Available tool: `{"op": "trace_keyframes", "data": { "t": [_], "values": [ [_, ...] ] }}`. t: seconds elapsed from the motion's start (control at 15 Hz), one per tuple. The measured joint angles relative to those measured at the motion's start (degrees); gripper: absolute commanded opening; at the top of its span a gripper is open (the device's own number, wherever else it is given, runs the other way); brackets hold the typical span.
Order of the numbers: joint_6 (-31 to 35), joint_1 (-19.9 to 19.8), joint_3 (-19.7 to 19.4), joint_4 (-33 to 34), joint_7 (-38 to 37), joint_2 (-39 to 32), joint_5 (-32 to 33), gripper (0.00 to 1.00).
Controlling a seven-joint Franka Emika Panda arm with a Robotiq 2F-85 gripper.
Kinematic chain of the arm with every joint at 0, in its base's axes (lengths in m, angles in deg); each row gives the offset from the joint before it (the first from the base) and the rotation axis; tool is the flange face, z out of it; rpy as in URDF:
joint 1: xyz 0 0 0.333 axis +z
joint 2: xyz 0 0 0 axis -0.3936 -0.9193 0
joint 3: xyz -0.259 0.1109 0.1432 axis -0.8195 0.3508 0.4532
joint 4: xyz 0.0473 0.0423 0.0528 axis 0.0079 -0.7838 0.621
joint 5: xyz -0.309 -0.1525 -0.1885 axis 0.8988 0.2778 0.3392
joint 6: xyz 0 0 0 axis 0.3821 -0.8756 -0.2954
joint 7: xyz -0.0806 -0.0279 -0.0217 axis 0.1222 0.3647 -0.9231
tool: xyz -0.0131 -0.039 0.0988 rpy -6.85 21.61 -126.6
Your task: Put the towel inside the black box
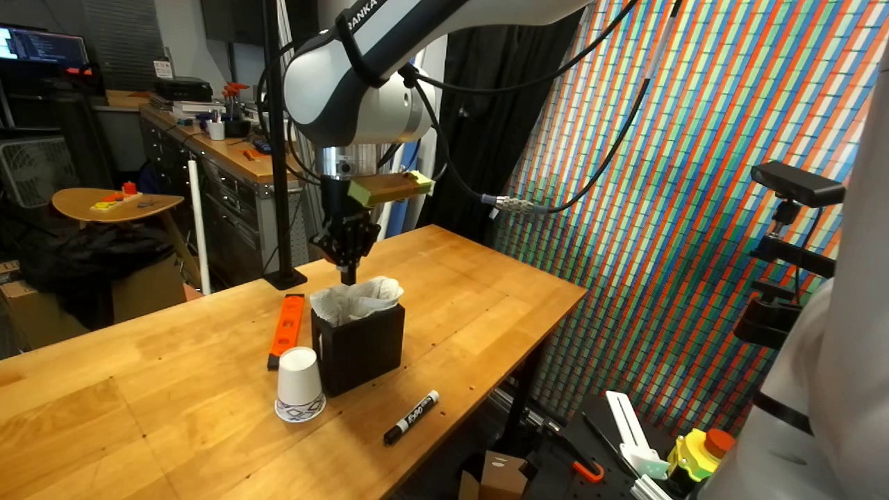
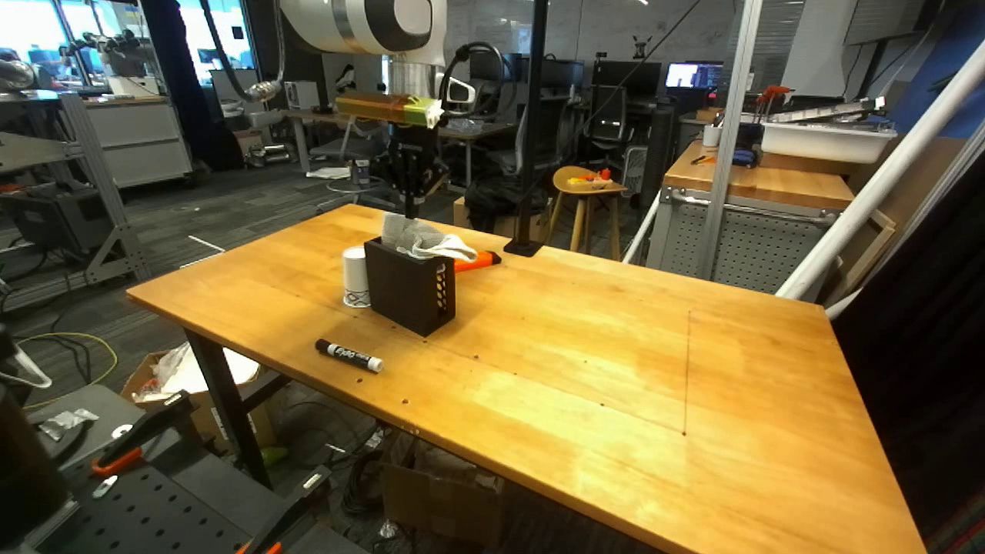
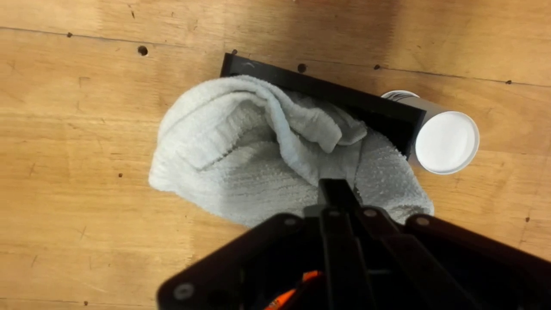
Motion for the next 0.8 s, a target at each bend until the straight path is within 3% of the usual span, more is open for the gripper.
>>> {"op": "trace_keyframes", "data": {
  "t": [0.8],
  "values": [
    [5.1, -0.1, 0.0, -6.5, 5.6, -0.8, 1.7, 0.0]
  ]
}}
